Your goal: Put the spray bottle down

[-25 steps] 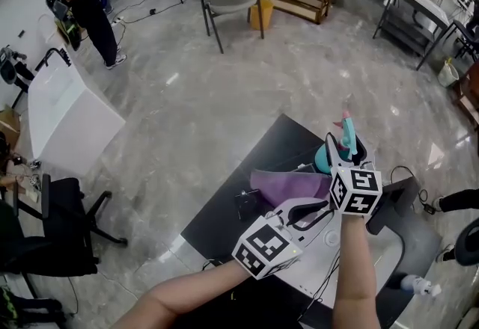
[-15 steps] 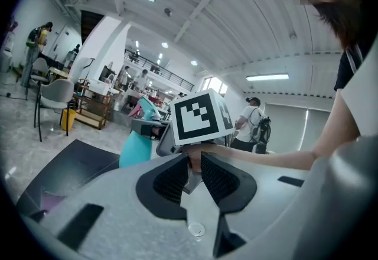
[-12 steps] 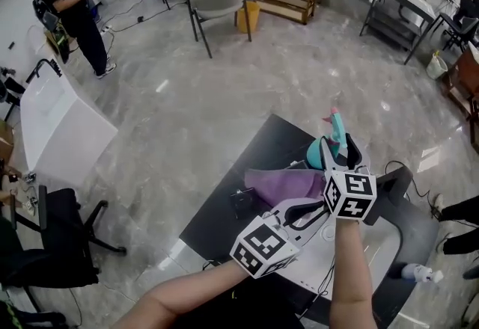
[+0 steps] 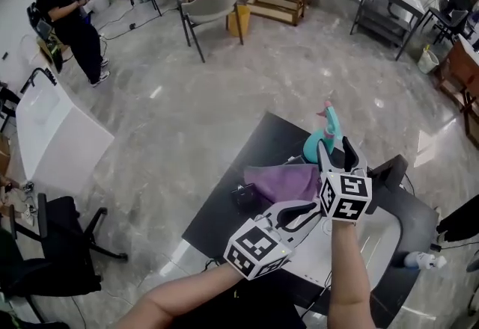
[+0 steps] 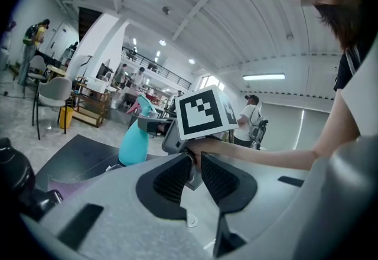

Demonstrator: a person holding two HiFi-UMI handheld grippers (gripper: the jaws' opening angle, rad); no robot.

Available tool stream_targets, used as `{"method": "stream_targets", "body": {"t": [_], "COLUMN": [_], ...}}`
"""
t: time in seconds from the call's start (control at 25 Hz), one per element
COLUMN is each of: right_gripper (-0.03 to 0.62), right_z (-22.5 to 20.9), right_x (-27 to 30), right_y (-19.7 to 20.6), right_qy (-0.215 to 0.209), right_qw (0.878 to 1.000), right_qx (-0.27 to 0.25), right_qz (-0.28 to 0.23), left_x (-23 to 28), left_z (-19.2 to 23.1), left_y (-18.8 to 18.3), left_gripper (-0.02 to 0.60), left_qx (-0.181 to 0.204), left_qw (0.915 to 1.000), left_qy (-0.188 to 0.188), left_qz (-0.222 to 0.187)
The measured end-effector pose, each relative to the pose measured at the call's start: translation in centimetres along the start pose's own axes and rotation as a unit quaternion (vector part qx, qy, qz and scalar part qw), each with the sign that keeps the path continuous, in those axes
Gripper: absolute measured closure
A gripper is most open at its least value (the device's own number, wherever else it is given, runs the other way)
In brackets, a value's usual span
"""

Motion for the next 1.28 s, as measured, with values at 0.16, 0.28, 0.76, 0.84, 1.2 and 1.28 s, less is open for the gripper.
{"method": "stream_targets", "body": {"t": [0.16,0.28,0.76,0.84,1.2,1.28], "right_gripper": [0.37,0.37,0.413,0.423,0.473,0.482], "right_z": [0.4,0.9,2.0,2.1,2.5,2.6], "right_x": [-1.2,-2.2,-6.3,-7.0,-10.4,-11.1], "right_y": [0.2,0.3,0.3,0.4,2.0,2.2], "right_qy": [0.002,0.006,0.008,0.008,0.006,0.006], "right_qw": [1.0,1.0,1.0,1.0,1.0,0.999], "right_qx": [0.003,0.003,0.008,0.007,0.013,0.012], "right_qz": [0.009,0.013,0.009,0.011,0.025,0.029], "left_x": [-0.8,-1.5,-3.6,-3.8,-4.0,-4.0], "left_z": [-0.3,-0.7,-1.9,-2.0,-2.8,-2.9], "left_y": [0.4,0.6,1.0,1.0,1.4,1.5], "left_gripper": [0.52,0.519,0.52,0.519,0.52,0.52], "left_qx": [-0.002,-0.001,0.025,0.029,0.025,0.026], "left_qw": [1.0,1.0,0.9995,0.9993,0.9992,0.9991], "left_qy": [0.001,0.002,0.017,0.02,0.027,0.029], "left_qz": [0.002,0.004,0.01,0.01,0.014,0.015]}}
Point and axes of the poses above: the fingertips, and each gripper's own axes: x forward along the fingers, z to its left, y out of its underside, the point moved 6 cm from there along -x, backward along the fingers
